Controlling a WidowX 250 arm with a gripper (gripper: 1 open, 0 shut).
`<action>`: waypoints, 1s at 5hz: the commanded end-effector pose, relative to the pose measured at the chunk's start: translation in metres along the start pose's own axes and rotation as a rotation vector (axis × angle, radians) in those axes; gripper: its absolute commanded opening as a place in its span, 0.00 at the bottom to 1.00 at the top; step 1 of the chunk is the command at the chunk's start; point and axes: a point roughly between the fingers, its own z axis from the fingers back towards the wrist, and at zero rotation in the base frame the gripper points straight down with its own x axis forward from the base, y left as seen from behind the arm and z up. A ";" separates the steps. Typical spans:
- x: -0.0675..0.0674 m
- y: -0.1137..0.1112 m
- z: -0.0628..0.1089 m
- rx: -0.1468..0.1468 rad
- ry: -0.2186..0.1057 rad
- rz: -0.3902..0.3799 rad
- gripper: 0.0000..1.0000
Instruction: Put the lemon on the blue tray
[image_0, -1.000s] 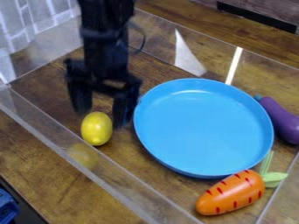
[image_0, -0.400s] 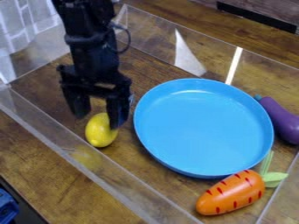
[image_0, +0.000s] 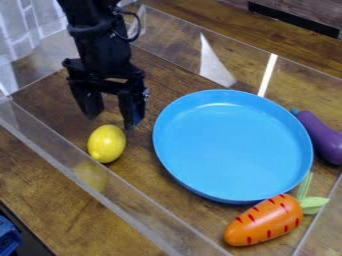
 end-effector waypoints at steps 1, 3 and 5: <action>0.009 -0.008 -0.002 -0.006 -0.029 -0.032 1.00; 0.005 -0.004 -0.020 -0.005 -0.036 -0.084 1.00; -0.005 -0.005 -0.015 -0.026 -0.026 -0.136 1.00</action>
